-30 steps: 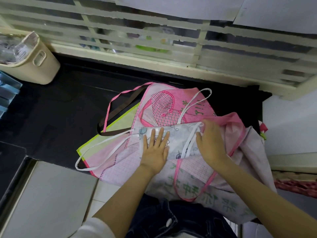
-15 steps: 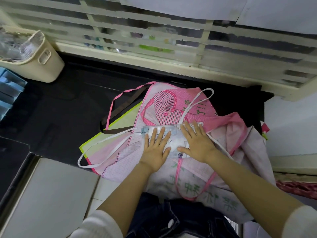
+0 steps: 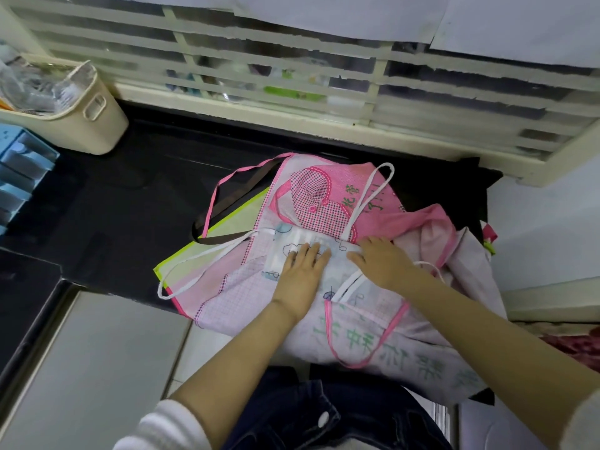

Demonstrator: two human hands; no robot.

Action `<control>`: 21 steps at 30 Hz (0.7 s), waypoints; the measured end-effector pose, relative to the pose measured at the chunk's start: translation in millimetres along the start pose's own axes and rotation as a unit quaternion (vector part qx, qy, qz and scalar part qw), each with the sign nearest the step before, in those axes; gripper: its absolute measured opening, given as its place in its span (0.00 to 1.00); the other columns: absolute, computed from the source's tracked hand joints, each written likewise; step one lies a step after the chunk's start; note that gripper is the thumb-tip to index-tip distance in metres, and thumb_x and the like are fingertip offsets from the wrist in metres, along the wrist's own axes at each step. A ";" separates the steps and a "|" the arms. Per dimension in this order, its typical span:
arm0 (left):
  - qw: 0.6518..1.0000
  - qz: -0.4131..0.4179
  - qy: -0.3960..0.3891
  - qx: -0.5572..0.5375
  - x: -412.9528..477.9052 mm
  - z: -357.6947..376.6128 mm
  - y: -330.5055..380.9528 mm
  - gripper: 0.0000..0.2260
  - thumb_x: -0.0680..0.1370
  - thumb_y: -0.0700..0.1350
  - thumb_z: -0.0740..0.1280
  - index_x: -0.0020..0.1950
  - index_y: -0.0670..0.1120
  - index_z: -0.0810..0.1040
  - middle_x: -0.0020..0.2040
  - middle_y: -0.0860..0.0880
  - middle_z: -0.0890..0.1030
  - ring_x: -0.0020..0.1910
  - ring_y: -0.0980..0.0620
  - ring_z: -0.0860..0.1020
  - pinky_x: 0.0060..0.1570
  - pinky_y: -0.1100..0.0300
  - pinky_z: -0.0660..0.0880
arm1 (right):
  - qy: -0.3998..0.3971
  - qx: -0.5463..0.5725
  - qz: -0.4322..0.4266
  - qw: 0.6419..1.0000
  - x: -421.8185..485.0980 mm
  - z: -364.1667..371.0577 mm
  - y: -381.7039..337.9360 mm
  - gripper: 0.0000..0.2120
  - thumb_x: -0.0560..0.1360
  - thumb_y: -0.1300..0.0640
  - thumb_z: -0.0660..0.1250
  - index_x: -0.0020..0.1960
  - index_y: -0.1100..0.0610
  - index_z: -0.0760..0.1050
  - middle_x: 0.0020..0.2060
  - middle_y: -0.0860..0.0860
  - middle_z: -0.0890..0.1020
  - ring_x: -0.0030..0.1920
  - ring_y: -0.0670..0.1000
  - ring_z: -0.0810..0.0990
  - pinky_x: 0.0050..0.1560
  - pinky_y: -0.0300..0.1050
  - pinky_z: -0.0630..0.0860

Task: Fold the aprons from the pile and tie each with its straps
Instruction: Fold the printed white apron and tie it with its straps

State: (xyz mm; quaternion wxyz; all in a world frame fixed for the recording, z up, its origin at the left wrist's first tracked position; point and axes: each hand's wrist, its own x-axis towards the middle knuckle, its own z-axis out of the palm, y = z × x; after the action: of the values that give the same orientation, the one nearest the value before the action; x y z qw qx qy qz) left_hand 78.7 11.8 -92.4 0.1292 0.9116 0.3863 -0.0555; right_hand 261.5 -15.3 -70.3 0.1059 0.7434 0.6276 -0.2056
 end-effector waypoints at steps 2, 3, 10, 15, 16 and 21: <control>0.999 -0.004 0.042 0.002 -5.9 0.9 9.6 0.34 0.71 0.34 0.69 0.75 0.46 0.61 0.73 0.42 0.63 0.72 0.43 0.62 0.69 0.49 0.61 | -0.003 0.034 0.008 0.999 -2.3 5.2 2.8 0.22 0.80 0.45 0.54 0.65 0.61 0.67 0.63 0.58 0.71 0.64 0.57 0.67 0.65 0.49 0.63; 1.000 0.001 0.030 -0.008 -9.3 3.8 12.2 0.33 0.73 0.35 0.68 0.75 0.47 0.60 0.74 0.42 0.61 0.73 0.43 0.60 0.69 0.49 0.59 | -0.003 0.040 0.008 0.999 -4.1 7.0 3.8 0.23 0.80 0.45 0.55 0.65 0.61 0.67 0.63 0.58 0.71 0.64 0.57 0.67 0.64 0.48 0.63; 0.998 -0.005 -0.026 -0.059 -27.1 11.2 15.7 0.23 0.83 0.43 0.52 0.77 0.49 0.52 0.78 0.45 0.48 0.77 0.44 0.45 0.74 0.45 0.42 | -0.028 0.124 0.024 0.992 -14.7 -2.3 -0.4 0.22 0.78 0.44 0.61 0.61 0.61 0.71 0.56 0.57 0.78 0.57 0.56 0.75 0.58 0.49 0.71; 0.995 0.034 0.019 -0.087 -42.4 22.3 9.1 0.24 0.76 0.37 0.62 0.72 0.47 0.66 0.73 0.43 0.64 0.74 0.40 0.58 0.72 0.38 0.52 | -0.106 0.128 0.028 0.986 -43.1 8.2 -21.8 0.21 0.82 0.46 0.51 0.63 0.61 0.71 0.56 0.57 0.79 0.56 0.57 0.77 0.55 0.48 0.72; 0.996 0.047 0.017 -0.079 -45.7 25.7 6.7 0.25 0.75 0.36 0.64 0.71 0.47 0.67 0.73 0.43 0.65 0.74 0.40 0.60 0.71 0.37 0.53 | -0.106 0.128 0.025 0.986 -51.1 12.9 -24.7 0.21 0.82 0.48 0.49 0.63 0.60 0.71 0.56 0.57 0.79 0.55 0.57 0.77 0.55 0.47 0.72; 0.989 0.120 -0.011 -0.090 -60.7 34.5 -6.4 0.25 0.80 0.38 0.56 0.76 0.50 0.58 0.78 0.49 0.53 0.77 0.47 0.45 0.73 0.50 0.34 | -0.099 0.148 0.056 0.982 -73.6 28.9 -26.8 0.20 0.83 0.50 0.48 0.57 0.61 0.73 0.51 0.56 0.80 0.53 0.56 0.77 0.50 0.44 0.69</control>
State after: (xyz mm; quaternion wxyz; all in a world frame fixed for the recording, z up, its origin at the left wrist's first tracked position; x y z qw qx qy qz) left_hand 31.8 -35.3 -114.5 0.2207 0.9352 0.2764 -0.0150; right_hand 220.9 -87.7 -61.1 0.0679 0.7611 0.5339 -0.3621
